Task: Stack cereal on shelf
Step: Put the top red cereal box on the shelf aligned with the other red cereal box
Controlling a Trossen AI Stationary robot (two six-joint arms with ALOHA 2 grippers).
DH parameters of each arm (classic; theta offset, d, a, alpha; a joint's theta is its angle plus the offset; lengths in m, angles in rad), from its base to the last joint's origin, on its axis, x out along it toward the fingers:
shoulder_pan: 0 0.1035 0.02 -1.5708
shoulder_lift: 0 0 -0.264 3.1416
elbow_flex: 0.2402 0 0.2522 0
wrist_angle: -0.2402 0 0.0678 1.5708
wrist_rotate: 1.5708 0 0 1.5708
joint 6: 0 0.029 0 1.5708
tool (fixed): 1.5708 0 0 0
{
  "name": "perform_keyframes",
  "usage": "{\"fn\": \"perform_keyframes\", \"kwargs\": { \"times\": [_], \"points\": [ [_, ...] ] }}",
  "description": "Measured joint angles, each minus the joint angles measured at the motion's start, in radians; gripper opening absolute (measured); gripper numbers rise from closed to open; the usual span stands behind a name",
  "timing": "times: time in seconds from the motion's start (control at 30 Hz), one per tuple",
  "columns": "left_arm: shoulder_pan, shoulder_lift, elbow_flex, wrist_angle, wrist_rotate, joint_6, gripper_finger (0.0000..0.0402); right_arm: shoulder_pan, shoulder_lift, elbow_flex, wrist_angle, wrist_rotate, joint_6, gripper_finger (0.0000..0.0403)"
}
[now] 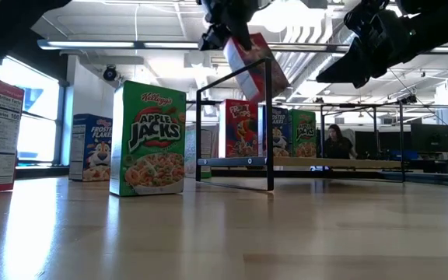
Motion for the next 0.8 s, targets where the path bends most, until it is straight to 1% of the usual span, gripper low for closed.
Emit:
{"fn": "perform_keyframes", "kwargs": {
  "times": [0.23,0.53,0.7,0.8],
  "points": [
    [-0.002,0.050,0.001,0.003,0.000,0.011,0.0122,0.000,0.000,0.000,0.000,0.000,-0.004,0.0000],
    [-0.018,0.095,0.000,-0.002,0.002,0.049,0.0124,0.000,0.002,0.000,0.000,0.000,-0.005,0.0000],
    [-0.035,0.098,-0.003,0.008,-0.038,0.083,0.0126,0.000,0.002,0.000,0.000,-0.001,-0.005,0.0000],
    [-0.044,0.101,-0.004,0.005,-0.056,0.087,0.0138,0.000,0.002,0.000,0.000,-0.001,-0.004,0.0000]
  ]
}}
